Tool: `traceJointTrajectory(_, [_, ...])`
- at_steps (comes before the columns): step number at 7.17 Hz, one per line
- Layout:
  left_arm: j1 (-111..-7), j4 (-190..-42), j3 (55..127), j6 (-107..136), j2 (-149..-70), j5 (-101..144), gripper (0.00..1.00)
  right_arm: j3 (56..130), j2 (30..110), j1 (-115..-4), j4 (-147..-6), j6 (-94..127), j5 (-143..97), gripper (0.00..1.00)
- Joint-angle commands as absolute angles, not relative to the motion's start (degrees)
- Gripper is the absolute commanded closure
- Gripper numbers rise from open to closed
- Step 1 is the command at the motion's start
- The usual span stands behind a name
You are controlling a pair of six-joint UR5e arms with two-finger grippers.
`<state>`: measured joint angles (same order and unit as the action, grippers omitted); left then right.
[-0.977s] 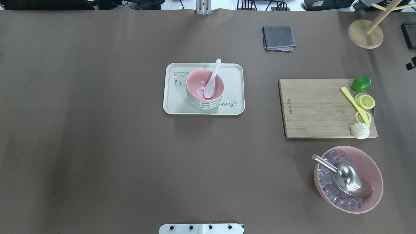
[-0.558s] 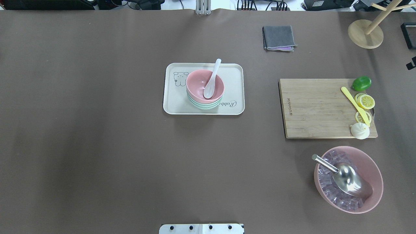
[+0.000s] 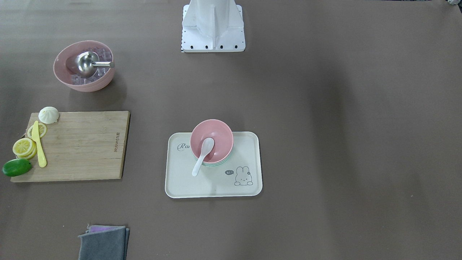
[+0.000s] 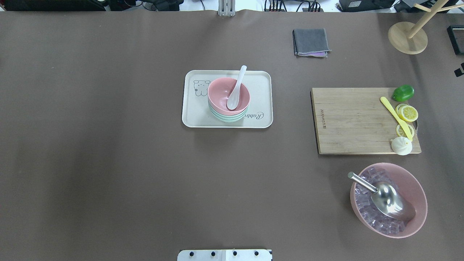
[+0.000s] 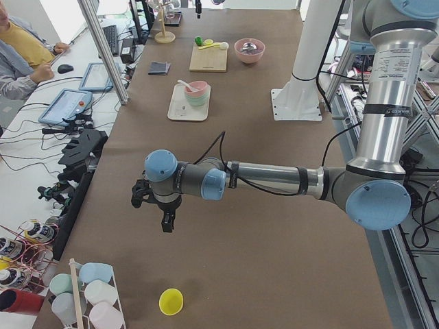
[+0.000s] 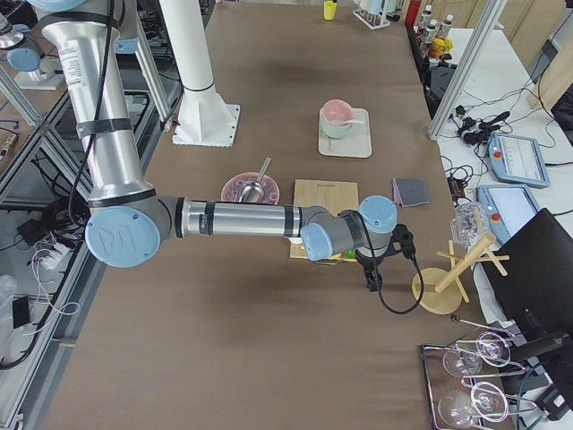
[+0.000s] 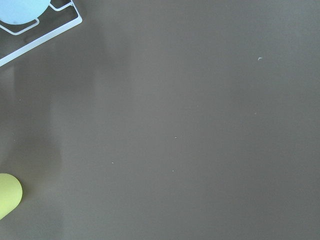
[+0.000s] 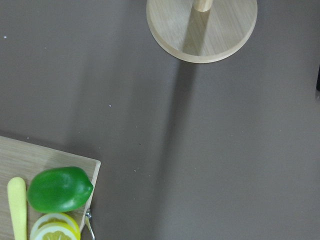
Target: Stack pink bowl on green and place spoon
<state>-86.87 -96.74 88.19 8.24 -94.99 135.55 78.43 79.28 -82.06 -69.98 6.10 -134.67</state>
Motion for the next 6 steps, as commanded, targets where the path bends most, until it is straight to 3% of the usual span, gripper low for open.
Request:
traceJointTrajectory(1, [-87.10,-99.12,87.02,8.18,-94.40,135.44,0.01,81.37,80.06,-82.61,-70.05,6.50,-134.56,0.00])
traceJointTrajectory(4, [-87.10,-101.87,84.74,8.70,-93.87,135.62,0.01,85.14,79.28,-85.07,-76.86,6.59,-134.82,0.00])
traceJointTrajectory(6, [-88.33,-104.66,87.27,8.69,-92.04,133.26,0.01,90.42,82.60,-85.17,-79.01,6.50,-134.39,0.00])
